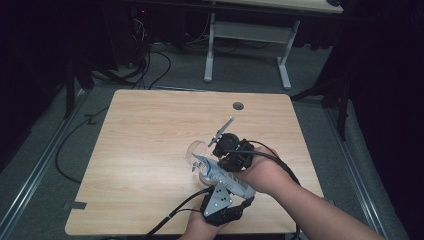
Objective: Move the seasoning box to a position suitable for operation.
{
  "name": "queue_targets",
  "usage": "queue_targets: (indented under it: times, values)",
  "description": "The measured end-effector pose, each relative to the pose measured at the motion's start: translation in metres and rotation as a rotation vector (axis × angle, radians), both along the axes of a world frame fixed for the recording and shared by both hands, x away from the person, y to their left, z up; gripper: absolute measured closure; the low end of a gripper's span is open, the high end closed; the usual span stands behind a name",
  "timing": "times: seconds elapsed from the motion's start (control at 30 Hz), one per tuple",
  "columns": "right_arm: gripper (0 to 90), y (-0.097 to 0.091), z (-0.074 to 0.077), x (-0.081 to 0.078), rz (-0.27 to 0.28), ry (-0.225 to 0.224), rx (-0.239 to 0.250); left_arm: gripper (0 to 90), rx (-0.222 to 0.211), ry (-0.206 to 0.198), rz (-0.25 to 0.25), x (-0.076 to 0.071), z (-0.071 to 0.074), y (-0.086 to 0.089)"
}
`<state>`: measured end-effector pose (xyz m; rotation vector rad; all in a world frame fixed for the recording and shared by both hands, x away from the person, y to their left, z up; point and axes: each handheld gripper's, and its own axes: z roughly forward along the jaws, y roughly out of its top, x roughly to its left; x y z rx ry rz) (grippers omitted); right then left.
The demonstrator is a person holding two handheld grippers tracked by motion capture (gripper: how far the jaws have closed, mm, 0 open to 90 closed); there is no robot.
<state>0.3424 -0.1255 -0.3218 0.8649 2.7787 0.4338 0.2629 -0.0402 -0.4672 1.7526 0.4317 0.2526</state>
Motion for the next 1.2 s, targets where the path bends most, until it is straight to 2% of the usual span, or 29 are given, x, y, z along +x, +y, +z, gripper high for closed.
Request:
queue_targets:
  times: [1.2]
  values:
    - [89.9,0.0023,0.0017,-0.0005,0.006,-0.011,-0.006,57.7,-0.003,-0.002,0.001,0.0000,-0.0001,0.0018]
